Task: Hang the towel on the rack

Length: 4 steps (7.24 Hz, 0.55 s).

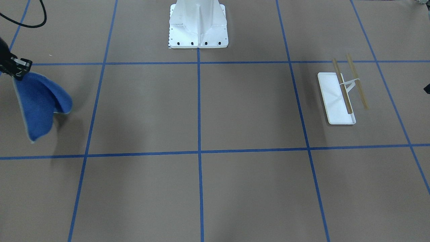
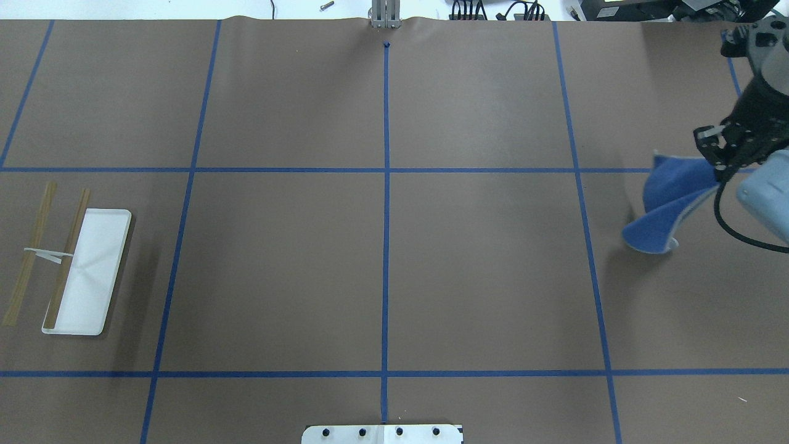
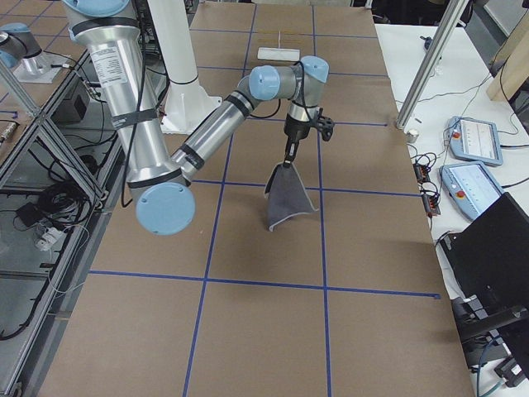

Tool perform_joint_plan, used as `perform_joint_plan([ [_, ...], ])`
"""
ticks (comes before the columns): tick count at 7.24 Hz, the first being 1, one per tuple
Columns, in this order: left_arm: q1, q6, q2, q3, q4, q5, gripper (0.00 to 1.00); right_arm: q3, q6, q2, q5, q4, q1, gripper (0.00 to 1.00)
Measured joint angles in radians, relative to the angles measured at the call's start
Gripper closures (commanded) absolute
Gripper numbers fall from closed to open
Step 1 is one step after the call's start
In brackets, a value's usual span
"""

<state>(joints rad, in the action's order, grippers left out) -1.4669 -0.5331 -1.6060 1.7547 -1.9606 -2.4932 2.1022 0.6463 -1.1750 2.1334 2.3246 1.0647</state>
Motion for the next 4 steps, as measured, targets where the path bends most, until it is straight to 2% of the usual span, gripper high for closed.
perform_joint_plan([
  [2, 0.065, -0.240, -0.115, -0.002, 0.000, -0.012, 0.02, -0.093, 0.265, 0.214, -0.014, 0.000, -0.097, 1.00],
  [4, 0.131, -0.534, -0.234, -0.003, 0.000, -0.011, 0.02, -0.224, 0.508, 0.390, -0.016, -0.097, -0.138, 1.00],
])
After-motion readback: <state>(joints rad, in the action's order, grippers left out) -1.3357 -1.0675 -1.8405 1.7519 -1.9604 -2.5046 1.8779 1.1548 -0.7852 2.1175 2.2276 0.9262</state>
